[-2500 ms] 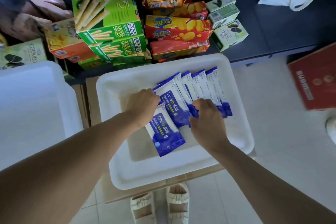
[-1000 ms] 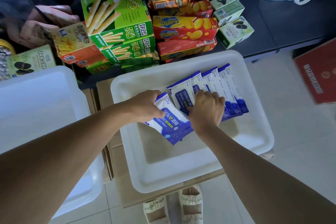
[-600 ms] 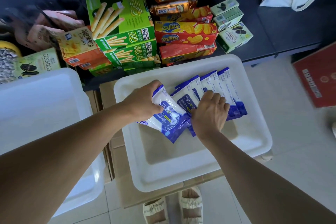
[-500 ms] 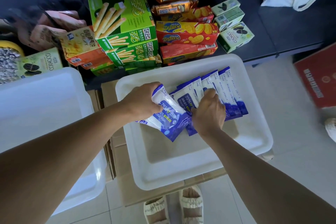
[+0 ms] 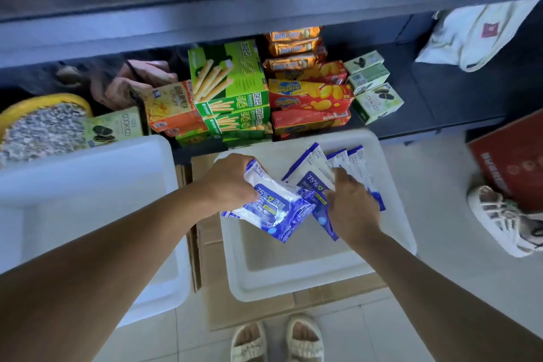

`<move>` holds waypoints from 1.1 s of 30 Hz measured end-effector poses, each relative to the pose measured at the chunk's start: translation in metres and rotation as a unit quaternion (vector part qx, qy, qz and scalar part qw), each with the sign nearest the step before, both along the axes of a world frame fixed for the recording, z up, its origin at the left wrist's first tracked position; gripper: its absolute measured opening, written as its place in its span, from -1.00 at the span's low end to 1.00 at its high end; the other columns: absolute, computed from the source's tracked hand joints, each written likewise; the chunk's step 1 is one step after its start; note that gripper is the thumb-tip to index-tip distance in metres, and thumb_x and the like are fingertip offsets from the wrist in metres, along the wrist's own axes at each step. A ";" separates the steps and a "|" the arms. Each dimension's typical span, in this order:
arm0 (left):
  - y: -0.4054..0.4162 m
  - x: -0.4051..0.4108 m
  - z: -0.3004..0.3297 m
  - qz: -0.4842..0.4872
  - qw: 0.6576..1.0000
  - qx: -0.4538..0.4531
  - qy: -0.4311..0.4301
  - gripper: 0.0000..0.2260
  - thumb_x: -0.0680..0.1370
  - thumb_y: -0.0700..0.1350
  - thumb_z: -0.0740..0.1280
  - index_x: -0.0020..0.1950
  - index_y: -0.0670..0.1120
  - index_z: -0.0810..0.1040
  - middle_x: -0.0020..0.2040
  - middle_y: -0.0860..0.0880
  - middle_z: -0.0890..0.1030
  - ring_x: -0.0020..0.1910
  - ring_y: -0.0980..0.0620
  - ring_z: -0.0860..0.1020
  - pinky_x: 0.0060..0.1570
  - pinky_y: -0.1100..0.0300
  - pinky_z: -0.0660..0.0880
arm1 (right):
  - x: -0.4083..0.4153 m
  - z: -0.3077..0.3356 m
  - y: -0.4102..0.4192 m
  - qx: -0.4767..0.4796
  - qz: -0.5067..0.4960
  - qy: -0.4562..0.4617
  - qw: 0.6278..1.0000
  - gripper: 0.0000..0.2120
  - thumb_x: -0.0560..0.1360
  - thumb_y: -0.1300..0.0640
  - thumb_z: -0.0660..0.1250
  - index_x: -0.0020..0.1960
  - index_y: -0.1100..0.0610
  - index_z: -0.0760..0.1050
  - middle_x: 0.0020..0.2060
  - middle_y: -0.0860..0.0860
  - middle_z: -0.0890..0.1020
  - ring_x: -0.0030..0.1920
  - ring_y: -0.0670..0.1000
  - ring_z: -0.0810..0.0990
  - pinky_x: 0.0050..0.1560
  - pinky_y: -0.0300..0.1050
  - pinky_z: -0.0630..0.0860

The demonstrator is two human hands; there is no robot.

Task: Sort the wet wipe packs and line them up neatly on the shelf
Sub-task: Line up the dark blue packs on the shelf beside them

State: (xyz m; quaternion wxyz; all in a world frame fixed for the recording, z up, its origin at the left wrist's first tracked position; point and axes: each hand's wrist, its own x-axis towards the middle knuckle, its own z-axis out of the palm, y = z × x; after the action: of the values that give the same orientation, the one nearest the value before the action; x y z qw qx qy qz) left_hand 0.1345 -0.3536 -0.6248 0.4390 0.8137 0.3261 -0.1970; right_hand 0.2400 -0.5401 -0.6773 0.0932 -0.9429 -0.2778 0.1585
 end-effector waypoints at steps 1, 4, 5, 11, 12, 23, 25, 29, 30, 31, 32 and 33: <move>0.003 0.000 0.016 0.011 1.000 -0.001 -0.001 -0.76 0.41 -0.24 0.44 0.05 -0.10 0.56 -0.01 -0.07 0.65 -0.05 -0.04 0.62 -0.05 0.02 0.60 | 0.004 0.020 -0.001 -0.005 0.005 -0.002 1.000 -0.65 0.58 0.06 0.20 0.33 0.13 0.28 0.15 0.09 0.56 0.11 0.14 0.57 -0.14 -0.16 0.31; 0.012 -0.002 0.076 0.041 0.998 0.007 -0.039 -0.83 0.40 -0.25 0.45 -0.06 -0.11 0.55 -0.07 -0.09 0.66 -0.09 -0.06 0.63 -0.06 0.05 0.59 | 0.017 0.093 -0.001 -0.022 0.035 -0.014 0.999 -0.63 0.59 0.04 0.18 0.35 0.12 0.25 0.18 0.08 0.55 0.13 0.11 0.55 -0.08 -0.15 0.34; 0.015 -0.004 0.100 0.055 0.997 0.009 -0.054 -0.85 0.40 -0.27 0.45 -0.10 -0.10 0.54 -0.08 -0.10 0.66 -0.10 -0.07 0.63 -0.10 0.06 0.56 | 0.020 0.120 -0.001 -0.025 0.047 -0.023 0.998 -0.63 0.59 0.04 0.18 0.36 0.11 0.24 0.18 0.07 0.54 0.14 0.10 0.55 -0.05 -0.15 0.37; 0.037 -0.013 0.250 0.103 0.982 -0.003 -0.157 -0.82 0.39 -0.34 0.44 -0.11 -0.12 0.55 -0.13 -0.14 0.66 -0.10 -0.13 0.64 -0.13 0.03 0.55 | 0.032 0.286 0.007 0.042 0.111 -0.215 0.969 -0.56 0.17 0.23 0.59 -0.02 0.19 0.50 -0.37 0.05 0.62 -0.42 0.07 0.61 -0.39 -0.14 0.50; 0.039 -0.013 0.277 0.102 0.979 -0.005 -0.177 -0.82 0.37 -0.32 0.45 -0.12 -0.12 0.55 -0.16 -0.13 0.65 -0.12 -0.13 0.64 -0.17 0.07 0.53 | 0.033 0.312 0.009 0.054 0.121 -0.244 0.961 -0.50 -0.02 0.28 0.65 -0.15 0.20 0.52 -0.51 0.02 0.55 -0.57 0.05 0.54 -0.51 -0.16 0.46; 0.042 -0.017 0.507 0.082 0.941 0.085 -0.318 -0.75 0.36 -0.43 0.41 -0.14 -0.10 0.56 -0.27 -0.10 0.62 -0.32 0.00 0.56 -0.30 0.17 0.48 | 0.057 0.532 0.029 0.131 0.137 -0.339 0.922 -0.73 0.46 0.18 0.33 0.15 0.15 0.45 -0.12 0.10 0.65 -0.13 0.19 0.62 -0.06 -0.05 0.40; 0.043 -0.013 0.537 0.090 0.933 0.101 -0.334 -0.74 0.34 -0.41 0.43 -0.15 -0.07 0.56 -0.23 -0.11 0.66 -0.27 -0.05 0.61 -0.24 0.09 0.54 | 0.066 0.564 0.030 0.156 0.147 -0.349 0.912 -0.73 0.54 0.13 0.24 0.23 0.10 0.39 0.01 0.04 0.63 -0.02 0.13 0.60 0.03 -0.08 0.36; 0.042 -0.001 0.584 0.113 0.917 0.123 -0.363 -0.79 0.33 -0.33 0.43 -0.11 -0.10 0.58 -0.18 -0.11 0.69 -0.16 -0.08 0.67 -0.18 0.05 0.58 | 0.094 0.617 0.036 0.194 0.157 -0.381 0.890 -0.79 0.54 0.16 0.20 0.18 0.09 0.38 -0.01 0.01 0.61 -0.04 0.09 0.56 -0.08 -0.14 0.21; 0.042 0.004 0.593 0.118 0.914 0.128 -0.367 -0.80 0.36 -0.34 0.42 -0.10 -0.10 0.58 -0.19 -0.09 0.69 -0.18 -0.06 0.67 -0.20 0.08 0.58 | 0.104 0.627 0.039 0.197 0.163 -0.390 0.884 -0.79 0.54 0.16 0.21 0.17 0.09 0.39 -0.01 0.01 0.61 -0.03 0.09 0.56 -0.09 -0.14 0.19; 0.042 0.010 0.601 0.125 0.910 0.134 -0.372 -0.80 0.37 -0.36 0.40 -0.10 -0.10 0.58 -0.20 -0.08 0.69 -0.20 -0.04 0.67 -0.22 0.10 0.57 | 0.114 0.637 0.042 0.203 0.172 -0.394 0.880 -0.78 0.54 0.16 0.22 0.18 0.08 0.39 0.00 0.01 0.61 -0.02 0.08 0.56 -0.09 -0.14 0.20; 0.043 0.016 0.608 0.134 0.907 0.138 -0.375 -0.79 0.37 -0.36 0.40 -0.11 -0.09 0.58 -0.21 -0.07 0.69 -0.20 -0.03 0.67 -0.22 0.10 0.57 | 0.125 0.646 0.046 0.207 0.181 -0.395 0.876 -0.77 0.54 0.15 0.22 0.19 0.08 0.39 0.01 0.01 0.61 -0.01 0.08 0.56 -0.08 -0.13 0.23; 0.043 0.022 0.614 0.145 0.904 0.140 -0.377 -0.79 0.37 -0.36 0.41 -0.12 -0.08 0.59 -0.21 -0.06 0.69 -0.20 -0.03 0.67 -0.19 0.09 0.58 | 0.135 0.654 0.051 0.206 0.190 -0.397 0.874 -0.76 0.54 0.13 0.23 0.20 0.08 0.38 0.03 0.01 0.61 0.01 0.08 0.56 -0.05 -0.12 0.27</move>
State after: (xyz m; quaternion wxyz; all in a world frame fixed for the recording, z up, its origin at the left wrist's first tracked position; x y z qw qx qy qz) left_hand 0.1566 -0.3103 -0.0113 0.4348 0.8241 0.2743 0.2381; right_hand 0.3749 -0.4888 -0.0233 0.1357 -0.8149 -0.4916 -0.2754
